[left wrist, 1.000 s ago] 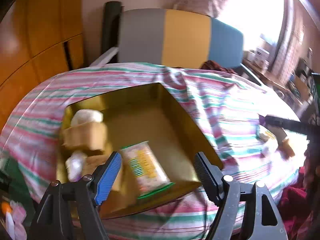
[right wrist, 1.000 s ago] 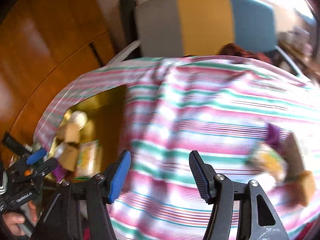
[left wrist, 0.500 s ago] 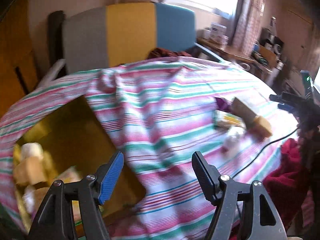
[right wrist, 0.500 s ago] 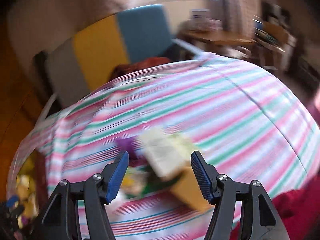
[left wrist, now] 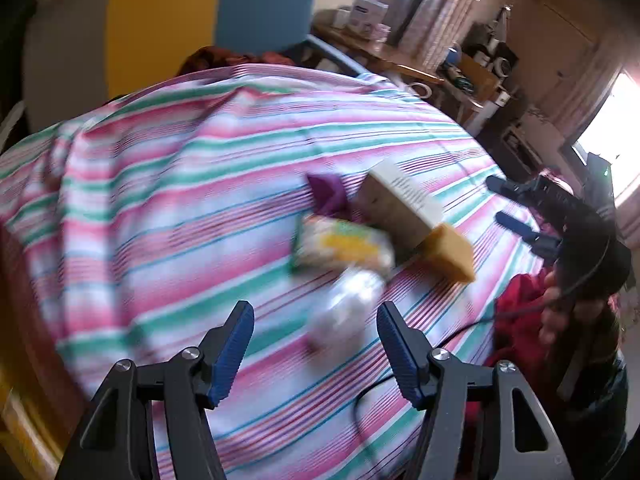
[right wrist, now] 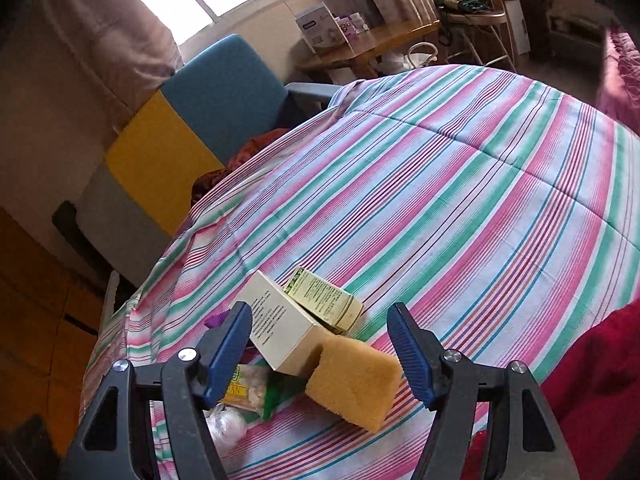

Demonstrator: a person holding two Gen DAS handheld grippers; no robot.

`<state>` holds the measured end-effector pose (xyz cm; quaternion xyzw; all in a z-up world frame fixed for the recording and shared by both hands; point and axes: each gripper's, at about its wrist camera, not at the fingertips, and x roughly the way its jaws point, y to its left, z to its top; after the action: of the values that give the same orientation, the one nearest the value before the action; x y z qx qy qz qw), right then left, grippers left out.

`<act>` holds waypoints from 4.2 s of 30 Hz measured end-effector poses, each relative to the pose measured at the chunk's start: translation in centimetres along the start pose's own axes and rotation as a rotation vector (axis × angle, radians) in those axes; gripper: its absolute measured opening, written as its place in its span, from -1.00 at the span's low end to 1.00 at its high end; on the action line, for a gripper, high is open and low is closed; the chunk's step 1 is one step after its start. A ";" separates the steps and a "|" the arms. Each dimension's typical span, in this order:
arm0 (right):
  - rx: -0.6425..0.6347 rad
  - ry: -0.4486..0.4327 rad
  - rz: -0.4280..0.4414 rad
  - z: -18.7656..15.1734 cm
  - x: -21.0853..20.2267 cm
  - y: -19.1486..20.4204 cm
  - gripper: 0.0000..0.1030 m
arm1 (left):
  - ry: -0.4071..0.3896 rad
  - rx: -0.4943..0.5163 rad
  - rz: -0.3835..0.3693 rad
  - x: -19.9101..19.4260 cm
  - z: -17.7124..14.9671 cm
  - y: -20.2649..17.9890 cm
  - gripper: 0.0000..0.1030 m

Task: Organize objects
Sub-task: 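Move both tools from the tray back to the pile, then grasp a second WEIDAN cracker packet with the left tool, then grasp the white printed box with the right tool while left holds the packet, then lower the cracker packet into the gold tray and open the left tool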

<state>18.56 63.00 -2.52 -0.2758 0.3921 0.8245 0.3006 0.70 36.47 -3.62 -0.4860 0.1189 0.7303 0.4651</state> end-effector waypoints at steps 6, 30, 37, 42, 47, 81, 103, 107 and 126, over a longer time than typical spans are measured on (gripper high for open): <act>0.038 0.005 0.040 -0.3 -0.1 -0.6 0.44 | 0.070 0.033 0.010 4.2 3.1 -1.7 0.24; 0.083 0.061 0.110 -0.1 1.2 -1.0 0.46 | 0.297 0.747 -0.004 12.7 4.4 -6.9 0.28; 0.091 0.068 0.103 -0.1 1.5 -1.2 0.46 | 0.316 0.903 -0.041 10.4 3.7 -7.6 0.28; 0.089 0.072 0.098 -0.2 1.6 -1.2 0.46 | 0.337 1.028 -0.033 11.4 3.1 -9.1 0.30; 0.108 0.069 0.093 -0.1 1.6 -1.6 0.47 | 0.334 1.052 -0.037 12.7 3.3 -9.8 0.30; 0.030 0.195 0.004 -1.1 4.1 -0.1 0.74 | -0.045 0.285 0.333 0.6 -7.6 4.1 -0.29; -0.753 0.397 -0.282 -0.2 14.0 10.0 0.47 | -0.110 0.222 0.287 1.5 -7.5 5.1 -0.24; -0.735 0.362 -0.255 -1.4 13.1 10.5 -0.01 | -0.120 0.214 0.286 1.7 -7.6 5.1 -0.23; -0.639 0.314 -0.225 -5.8 11.8 9.7 -0.04 | -0.263 -0.056 0.191 -9.4 -8.6 8.1 -0.27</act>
<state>5.00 56.63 -9.11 -0.5203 0.1236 0.8147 0.2243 0.27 21.39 -2.42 -0.3852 0.0823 0.8317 0.3913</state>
